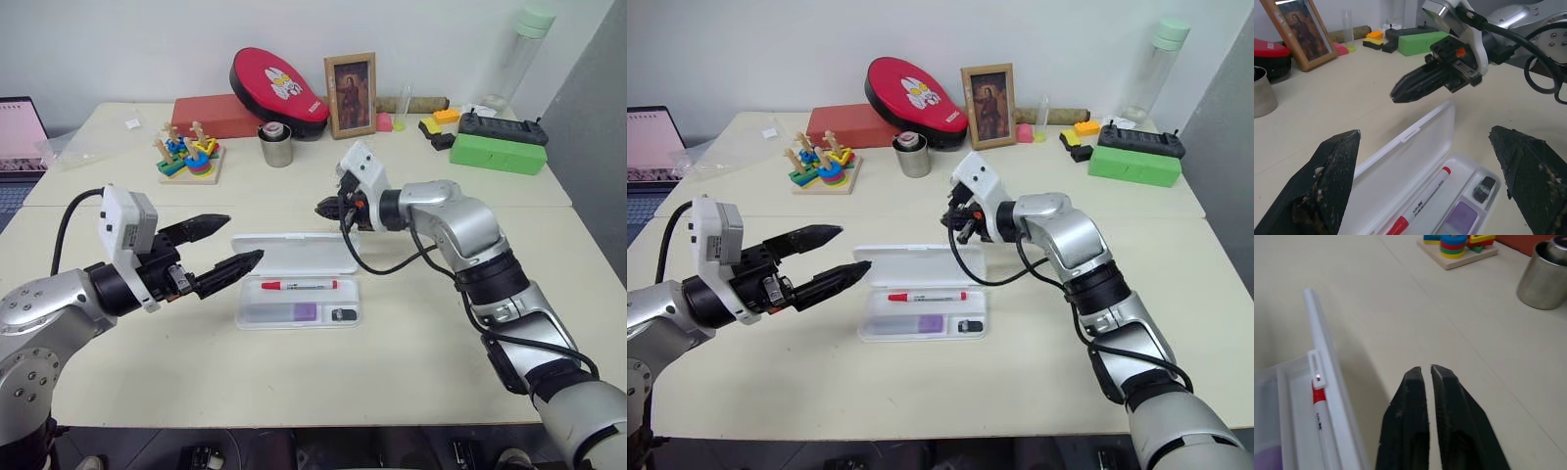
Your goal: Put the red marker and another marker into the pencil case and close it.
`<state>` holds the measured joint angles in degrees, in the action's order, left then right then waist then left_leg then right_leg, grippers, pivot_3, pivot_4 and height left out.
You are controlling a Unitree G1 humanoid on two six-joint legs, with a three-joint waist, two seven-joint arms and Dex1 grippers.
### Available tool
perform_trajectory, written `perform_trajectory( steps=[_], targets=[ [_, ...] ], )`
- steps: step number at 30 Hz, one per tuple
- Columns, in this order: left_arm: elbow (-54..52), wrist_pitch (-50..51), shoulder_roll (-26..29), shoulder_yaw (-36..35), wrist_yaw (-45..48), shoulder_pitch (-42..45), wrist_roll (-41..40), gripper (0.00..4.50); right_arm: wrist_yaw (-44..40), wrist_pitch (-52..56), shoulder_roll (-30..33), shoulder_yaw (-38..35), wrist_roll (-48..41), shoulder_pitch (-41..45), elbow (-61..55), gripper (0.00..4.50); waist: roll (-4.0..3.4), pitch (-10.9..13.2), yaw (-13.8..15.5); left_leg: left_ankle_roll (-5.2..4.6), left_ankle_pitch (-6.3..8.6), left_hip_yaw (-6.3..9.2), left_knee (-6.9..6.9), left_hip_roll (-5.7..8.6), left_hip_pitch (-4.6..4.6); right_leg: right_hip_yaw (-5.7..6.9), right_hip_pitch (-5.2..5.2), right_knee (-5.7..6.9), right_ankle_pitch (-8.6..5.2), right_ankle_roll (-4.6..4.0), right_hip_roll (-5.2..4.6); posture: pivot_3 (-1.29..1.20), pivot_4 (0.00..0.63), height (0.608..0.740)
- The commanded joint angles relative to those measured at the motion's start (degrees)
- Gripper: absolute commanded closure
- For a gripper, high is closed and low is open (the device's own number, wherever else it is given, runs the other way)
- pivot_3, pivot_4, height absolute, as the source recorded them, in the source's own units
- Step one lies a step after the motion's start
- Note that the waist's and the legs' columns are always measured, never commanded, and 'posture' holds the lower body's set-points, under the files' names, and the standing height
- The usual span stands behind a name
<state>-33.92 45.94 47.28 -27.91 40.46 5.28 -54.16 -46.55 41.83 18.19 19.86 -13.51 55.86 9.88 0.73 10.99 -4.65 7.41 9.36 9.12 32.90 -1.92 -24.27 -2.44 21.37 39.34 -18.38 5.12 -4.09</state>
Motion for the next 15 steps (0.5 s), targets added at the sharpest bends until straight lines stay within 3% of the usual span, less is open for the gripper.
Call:
perform_trajectory(
  steps=[1,15],
  targets=[
    [-1.26,-0.56,1.62,-1.21,0.57,0.3,-1.47,0.0,-3.65,-0.46,2.29,3.38,1.18,-2.48,-7.25,4.44,0.0,0.0,0.03,0.0,0.0,0.0,0.0,0.0,0.0,0.0,0.0,0.0,0.0,0.0,0.0,0.0,0.15,0.74],
    [-1.27,-0.41,7.58,-0.17,11.02,-4.98,-1.93,0.0,-14.24,-5.47,9.92,11.12,2.38,-13.11,-24.01,4.44,0.02,-0.01,-0.12,0.0,0.01,-0.01,-0.01,0.0,0.03,-0.02,0.01,0.03,-0.03,-0.02,0.0,0.0,0.15,0.74]
  ],
)
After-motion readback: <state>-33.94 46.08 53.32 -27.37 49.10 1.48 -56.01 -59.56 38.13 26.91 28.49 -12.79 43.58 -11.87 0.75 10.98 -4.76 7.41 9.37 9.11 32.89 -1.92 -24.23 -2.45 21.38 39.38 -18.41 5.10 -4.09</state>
